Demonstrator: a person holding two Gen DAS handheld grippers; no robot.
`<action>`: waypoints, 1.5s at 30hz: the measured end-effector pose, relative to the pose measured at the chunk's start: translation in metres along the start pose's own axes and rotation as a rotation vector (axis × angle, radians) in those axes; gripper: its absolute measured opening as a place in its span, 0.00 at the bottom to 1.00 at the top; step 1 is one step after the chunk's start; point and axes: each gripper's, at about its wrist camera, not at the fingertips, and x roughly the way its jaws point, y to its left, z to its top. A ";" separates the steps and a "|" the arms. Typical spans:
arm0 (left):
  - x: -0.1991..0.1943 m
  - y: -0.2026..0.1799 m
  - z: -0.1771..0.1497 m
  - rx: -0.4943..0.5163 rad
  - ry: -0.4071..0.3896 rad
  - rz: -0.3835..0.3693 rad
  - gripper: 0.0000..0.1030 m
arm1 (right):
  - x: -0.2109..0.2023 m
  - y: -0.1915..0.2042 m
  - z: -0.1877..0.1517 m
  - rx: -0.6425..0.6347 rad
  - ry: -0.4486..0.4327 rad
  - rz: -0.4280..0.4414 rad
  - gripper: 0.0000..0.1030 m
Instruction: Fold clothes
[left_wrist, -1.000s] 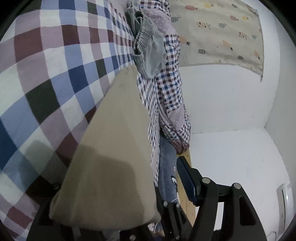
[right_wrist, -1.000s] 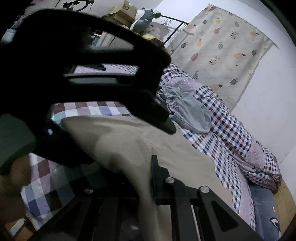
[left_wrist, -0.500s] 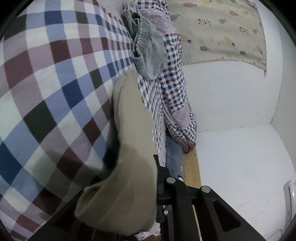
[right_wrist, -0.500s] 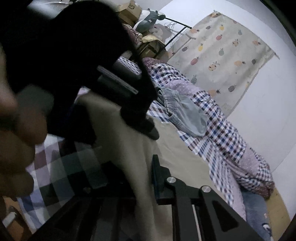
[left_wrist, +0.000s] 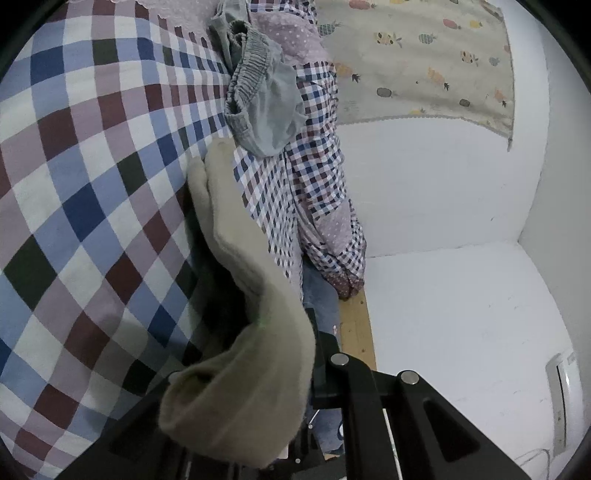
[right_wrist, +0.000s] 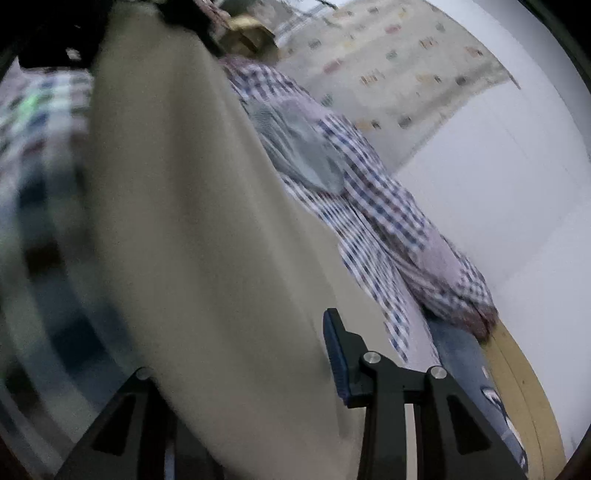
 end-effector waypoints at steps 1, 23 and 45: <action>0.000 0.000 0.000 -0.003 -0.001 -0.003 0.07 | 0.004 -0.006 -0.008 0.004 0.021 -0.017 0.37; -0.002 0.017 0.002 -0.050 -0.033 0.048 0.07 | 0.019 -0.097 -0.151 -0.073 0.259 -0.155 0.08; -0.117 -0.112 -0.048 0.201 -0.157 -0.098 0.07 | -0.120 -0.186 -0.088 0.028 0.092 -0.088 0.05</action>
